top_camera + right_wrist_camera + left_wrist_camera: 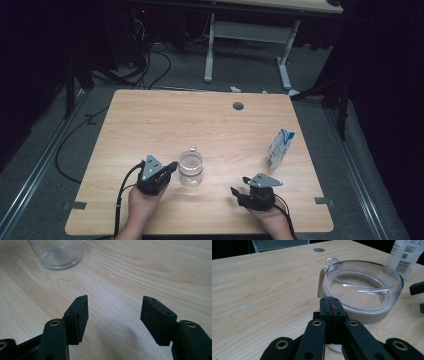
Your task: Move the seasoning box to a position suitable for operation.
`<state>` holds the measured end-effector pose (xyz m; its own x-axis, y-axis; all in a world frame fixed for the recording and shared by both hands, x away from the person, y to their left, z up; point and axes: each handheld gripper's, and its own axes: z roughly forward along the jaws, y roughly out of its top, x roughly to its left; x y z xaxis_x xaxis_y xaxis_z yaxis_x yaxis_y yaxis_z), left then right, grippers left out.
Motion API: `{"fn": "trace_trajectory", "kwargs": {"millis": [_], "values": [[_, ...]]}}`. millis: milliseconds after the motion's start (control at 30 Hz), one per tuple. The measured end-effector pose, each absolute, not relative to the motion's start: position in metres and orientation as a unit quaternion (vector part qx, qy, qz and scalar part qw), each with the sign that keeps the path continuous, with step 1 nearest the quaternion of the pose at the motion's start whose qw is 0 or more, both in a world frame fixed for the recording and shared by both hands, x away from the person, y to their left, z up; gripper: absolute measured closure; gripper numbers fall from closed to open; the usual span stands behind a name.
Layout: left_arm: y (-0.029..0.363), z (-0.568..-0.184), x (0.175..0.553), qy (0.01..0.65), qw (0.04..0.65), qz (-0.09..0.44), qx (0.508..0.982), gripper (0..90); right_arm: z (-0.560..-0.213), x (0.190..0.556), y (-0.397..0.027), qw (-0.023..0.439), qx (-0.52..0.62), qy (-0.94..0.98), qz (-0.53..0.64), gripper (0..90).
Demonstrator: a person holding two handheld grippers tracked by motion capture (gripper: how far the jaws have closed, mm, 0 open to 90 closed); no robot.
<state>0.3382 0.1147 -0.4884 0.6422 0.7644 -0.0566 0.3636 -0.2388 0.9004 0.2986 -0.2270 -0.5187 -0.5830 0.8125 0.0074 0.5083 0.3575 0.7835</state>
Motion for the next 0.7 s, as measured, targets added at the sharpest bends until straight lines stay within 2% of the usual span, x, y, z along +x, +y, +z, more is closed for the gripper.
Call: {"fn": "trace_trajectory", "kwargs": {"millis": [700], "values": [[0.103, -0.487, 0.322, 0.347, 0.497, 0.188, 0.773, 90.0, -0.520, 0.299, -0.225, 0.192, 0.409, 0.804, 0.387, 39.0]]}}
